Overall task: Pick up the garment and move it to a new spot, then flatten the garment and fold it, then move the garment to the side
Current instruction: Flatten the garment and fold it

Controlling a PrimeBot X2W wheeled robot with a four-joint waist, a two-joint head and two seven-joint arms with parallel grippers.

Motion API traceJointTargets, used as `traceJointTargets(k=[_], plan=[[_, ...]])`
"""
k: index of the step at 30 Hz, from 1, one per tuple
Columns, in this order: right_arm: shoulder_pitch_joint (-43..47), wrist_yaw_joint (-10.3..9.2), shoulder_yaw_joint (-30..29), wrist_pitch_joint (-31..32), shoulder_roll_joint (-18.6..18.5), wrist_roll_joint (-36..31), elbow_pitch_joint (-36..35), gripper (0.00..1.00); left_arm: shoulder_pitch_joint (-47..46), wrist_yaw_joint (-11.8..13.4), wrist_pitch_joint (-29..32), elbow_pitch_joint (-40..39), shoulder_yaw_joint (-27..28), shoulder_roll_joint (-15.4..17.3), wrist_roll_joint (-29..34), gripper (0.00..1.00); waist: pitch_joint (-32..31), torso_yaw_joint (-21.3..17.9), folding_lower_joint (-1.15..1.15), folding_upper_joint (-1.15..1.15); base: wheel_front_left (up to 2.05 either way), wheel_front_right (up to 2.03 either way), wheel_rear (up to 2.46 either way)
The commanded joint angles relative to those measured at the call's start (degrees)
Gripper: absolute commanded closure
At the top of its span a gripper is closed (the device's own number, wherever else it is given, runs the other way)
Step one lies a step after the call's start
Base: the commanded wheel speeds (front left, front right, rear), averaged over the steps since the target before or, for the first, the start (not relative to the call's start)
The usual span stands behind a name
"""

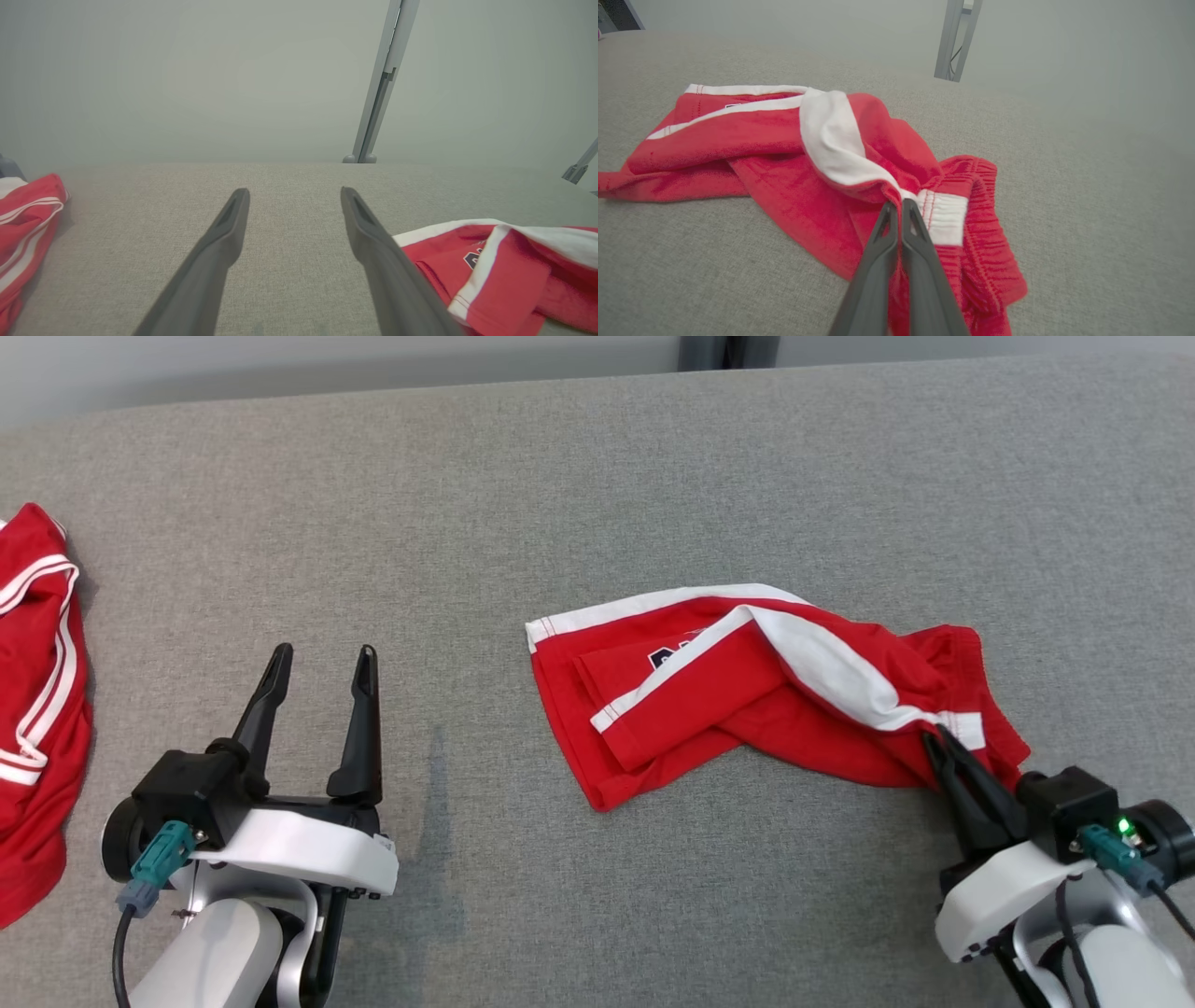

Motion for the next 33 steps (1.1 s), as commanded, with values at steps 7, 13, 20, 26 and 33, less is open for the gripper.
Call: traceJointTargets(k=[7, 13, 20, 26, 33], plan=[[1.26, -0.04, -2.45, -3.00, 4.16, 1.21, 1.45, 0.00, -1.00, 0.01, -0.09, -0.09, 0.44, 0.63, -0.21, 0.00, -0.60, -0.27, 0.00, 0.00, 0.00, 0.00, 0.00], [3.21, -0.04, -4.25, -5.04, 6.01, 2.87, -3.45, 0.00, 0.95, 1.51, -0.58, -0.43, 1.80, 0.52, -0.62, 0.00, -2.51, 0.10, 0.00, 0.00, 0.00, 0.00, 0.00], [6.06, -0.04, -8.21, -4.92, 8.13, 5.22, -11.16, 0.00, 3.19, 2.79, -1.10, -1.58, 2.83, 0.68, -0.15, 0.00, -5.04, 0.08, 0.00, 0.00, 0.00, 0.00, 0.00], [7.92, -0.04, -12.84, -2.45, 8.95, 5.30, -13.92, 0.00, 5.43, 3.19, -1.20, -2.66, 2.57, 1.09, 0.32, 0.00, -7.34, -0.45, 0.00, 0.00, 0.00, 0.00, 0.00], [8.96, -0.04, -14.74, -1.02, 9.24, 5.85, -13.09, 0.00, 6.94, 3.16, -0.01, -3.50, 1.36, 1.67, 0.42, 0.00, -8.99, -0.52, 0.00, 0.00, 0.00, 0.00, 0.00]])
